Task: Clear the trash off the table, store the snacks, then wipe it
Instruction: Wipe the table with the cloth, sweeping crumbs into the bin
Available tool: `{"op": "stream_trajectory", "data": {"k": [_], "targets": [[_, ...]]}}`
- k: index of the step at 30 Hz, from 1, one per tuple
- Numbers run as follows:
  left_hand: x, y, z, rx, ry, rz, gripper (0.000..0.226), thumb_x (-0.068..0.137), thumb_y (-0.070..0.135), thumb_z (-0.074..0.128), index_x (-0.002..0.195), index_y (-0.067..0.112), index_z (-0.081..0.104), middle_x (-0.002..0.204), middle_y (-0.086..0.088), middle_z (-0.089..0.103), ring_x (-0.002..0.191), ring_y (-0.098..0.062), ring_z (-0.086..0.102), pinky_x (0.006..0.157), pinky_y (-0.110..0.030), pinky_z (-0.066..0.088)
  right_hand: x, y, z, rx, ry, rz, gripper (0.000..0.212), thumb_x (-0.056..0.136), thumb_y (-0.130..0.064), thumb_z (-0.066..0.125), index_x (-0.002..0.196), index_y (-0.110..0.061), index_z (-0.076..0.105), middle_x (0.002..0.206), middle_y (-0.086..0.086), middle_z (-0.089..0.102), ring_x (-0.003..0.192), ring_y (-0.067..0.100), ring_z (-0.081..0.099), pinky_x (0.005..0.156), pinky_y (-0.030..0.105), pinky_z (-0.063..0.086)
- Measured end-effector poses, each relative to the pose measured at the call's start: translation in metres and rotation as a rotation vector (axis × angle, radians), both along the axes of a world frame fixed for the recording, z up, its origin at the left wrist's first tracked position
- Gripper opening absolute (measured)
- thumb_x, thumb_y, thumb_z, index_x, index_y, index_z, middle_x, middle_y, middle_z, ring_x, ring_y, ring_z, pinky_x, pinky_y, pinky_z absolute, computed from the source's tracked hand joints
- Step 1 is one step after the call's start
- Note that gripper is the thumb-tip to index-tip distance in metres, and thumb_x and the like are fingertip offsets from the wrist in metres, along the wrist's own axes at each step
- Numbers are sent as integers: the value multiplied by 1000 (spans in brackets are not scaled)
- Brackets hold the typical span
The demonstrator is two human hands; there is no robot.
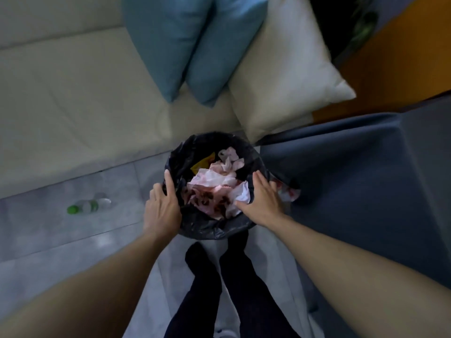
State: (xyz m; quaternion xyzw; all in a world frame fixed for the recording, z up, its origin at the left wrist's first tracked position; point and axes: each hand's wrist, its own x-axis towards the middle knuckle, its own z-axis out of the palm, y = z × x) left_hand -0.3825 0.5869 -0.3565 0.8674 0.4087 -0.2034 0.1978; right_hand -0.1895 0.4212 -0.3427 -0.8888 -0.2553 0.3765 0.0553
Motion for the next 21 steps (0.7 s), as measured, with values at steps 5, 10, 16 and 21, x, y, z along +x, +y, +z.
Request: {"op": "stream_trajectory", "data": {"k": [5,10,16,21], "targets": [[12,3,-78,-45,2,27,101,90,17,60,154,8,-17,122,-21,36,103,-37,43,81,-44,46,14,6,-80,-58,13,46,105,83,-59,66,158,-15,7,166,-5,5,147,30,14,117,35,21],[21,7,-140,-92,-31,65,104,89,22,64,154,16,-17,124,-22,36,102,-41,46,82,-48,46,22,10,-144,-66,20,69,105,84,-57,65,158,-14,4,167,-2,4,147,33,12,119,37,21],[23,12,-185,-124,-10,64,111,85,24,68,153,19,-20,130,-24,31,110,-45,41,88,-54,45,23,11,-188,-55,78,75,112,81,-59,67,158,-15,-1,167,-1,0,150,31,5,120,35,13],[24,16,-200,-185,-13,127,111,87,28,67,151,28,-24,132,-20,27,116,-44,37,90,-56,43,25,13,-206,-21,120,97,118,75,-64,70,158,-18,0,166,-2,3,151,28,6,122,38,16]]}}
